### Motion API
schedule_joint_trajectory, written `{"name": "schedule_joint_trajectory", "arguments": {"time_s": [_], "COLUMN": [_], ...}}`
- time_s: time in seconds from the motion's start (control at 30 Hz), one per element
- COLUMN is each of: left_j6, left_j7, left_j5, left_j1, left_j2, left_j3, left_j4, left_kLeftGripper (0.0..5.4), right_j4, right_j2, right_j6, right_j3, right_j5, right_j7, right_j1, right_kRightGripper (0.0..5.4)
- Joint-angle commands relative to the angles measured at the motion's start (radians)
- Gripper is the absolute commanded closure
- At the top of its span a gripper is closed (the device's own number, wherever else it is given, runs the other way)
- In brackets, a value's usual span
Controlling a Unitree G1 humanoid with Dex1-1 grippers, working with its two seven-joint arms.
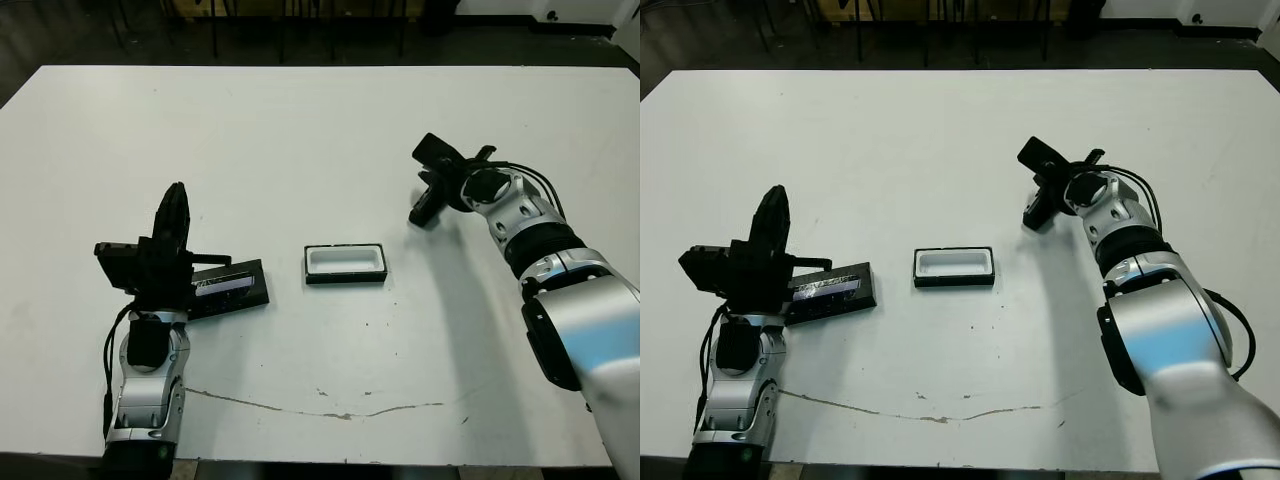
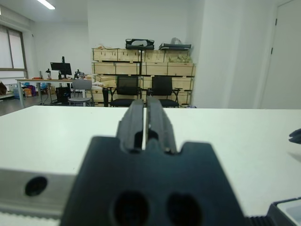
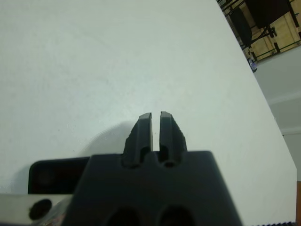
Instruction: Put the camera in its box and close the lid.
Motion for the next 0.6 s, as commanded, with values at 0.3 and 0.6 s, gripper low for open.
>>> {"name": "schedule_joint_trajectory", "arguments": {"time_s": [0.3, 0.6], "left_j6": [-0.032, -0.065], "left_j7": [-0.001, 0.002], "left_j5": [0.015, 0.012], "left_j1": [0.024, 0.015], "left_j2": [-0.003, -0.009], "left_j3": [-0.008, -0.008], "left_j4": [0.060, 0.098], "left_kLeftGripper": [5.40, 5.40], "right_j4": [0.019, 0.001], "right_j2": [0.002, -0.033], "right_j6": [0.038, -0.026], "right_j3": [0.027, 0.048], "right_j5": [-0.030, -0.049], "right_j7": [0.024, 0.068], "right_j1": [0.021, 0.038], "right_kRightGripper": [5.39, 5.39]}}
